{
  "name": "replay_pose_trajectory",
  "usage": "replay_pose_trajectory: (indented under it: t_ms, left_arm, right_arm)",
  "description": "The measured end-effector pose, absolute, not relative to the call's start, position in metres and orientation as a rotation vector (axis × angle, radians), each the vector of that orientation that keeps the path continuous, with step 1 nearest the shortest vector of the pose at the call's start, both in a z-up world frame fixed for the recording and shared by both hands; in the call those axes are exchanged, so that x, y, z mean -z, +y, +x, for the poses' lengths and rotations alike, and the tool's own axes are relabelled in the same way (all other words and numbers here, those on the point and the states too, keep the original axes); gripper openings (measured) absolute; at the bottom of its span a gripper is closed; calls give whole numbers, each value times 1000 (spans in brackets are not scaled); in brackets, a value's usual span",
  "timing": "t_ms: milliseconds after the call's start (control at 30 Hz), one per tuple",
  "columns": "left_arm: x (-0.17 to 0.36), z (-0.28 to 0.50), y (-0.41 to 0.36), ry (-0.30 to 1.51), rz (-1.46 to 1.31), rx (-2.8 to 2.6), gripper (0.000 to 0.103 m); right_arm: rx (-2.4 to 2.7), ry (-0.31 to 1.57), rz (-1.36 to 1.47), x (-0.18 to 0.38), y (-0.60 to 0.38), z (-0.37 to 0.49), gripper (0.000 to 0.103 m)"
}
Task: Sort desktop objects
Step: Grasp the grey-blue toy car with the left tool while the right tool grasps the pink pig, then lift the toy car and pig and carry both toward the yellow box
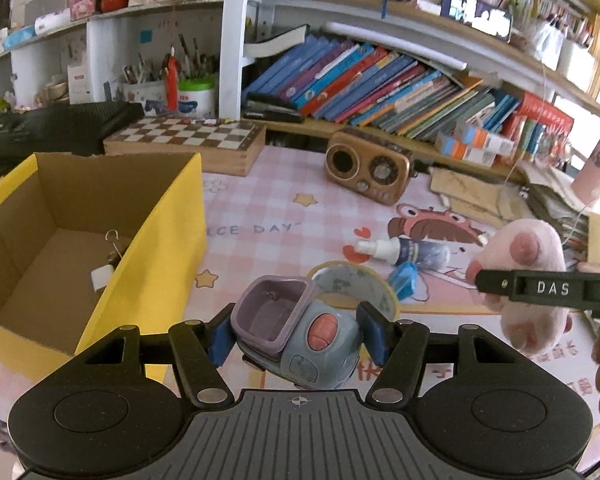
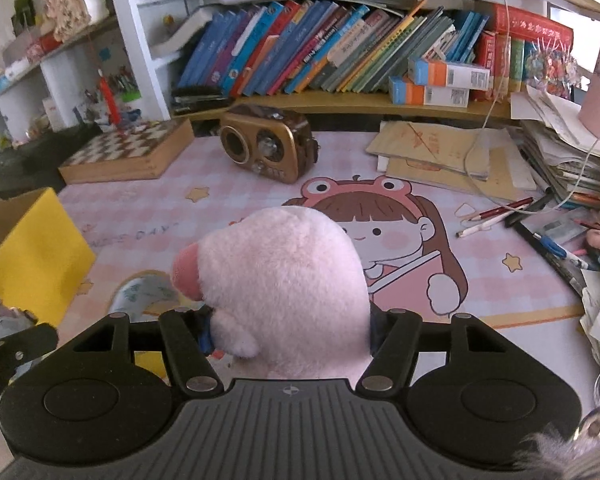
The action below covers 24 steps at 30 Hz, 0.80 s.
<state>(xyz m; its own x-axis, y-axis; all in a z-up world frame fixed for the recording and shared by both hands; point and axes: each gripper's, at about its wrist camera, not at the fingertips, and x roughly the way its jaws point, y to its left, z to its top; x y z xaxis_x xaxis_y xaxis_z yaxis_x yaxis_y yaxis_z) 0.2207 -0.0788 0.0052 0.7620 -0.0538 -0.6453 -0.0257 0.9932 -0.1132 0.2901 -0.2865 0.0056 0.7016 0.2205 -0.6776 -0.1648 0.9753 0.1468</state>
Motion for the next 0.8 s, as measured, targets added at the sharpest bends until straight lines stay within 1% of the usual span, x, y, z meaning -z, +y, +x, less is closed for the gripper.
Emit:
replay_pose_trajectory:
  t_ms: [133,433,800]
  left_arm:
    - [-5,207,-76,703,-142,28,63]
    - [-4,177,-64,697,-190,36,63]
    - [-4,145,-41,695,-210,52,63]
  right_arm:
    - [-247,772,92,-11,-280,271,61]
    - [-336,785,-5,-14,-253,228,61]
    - [-364,800,-31,-18,-227,191,61]
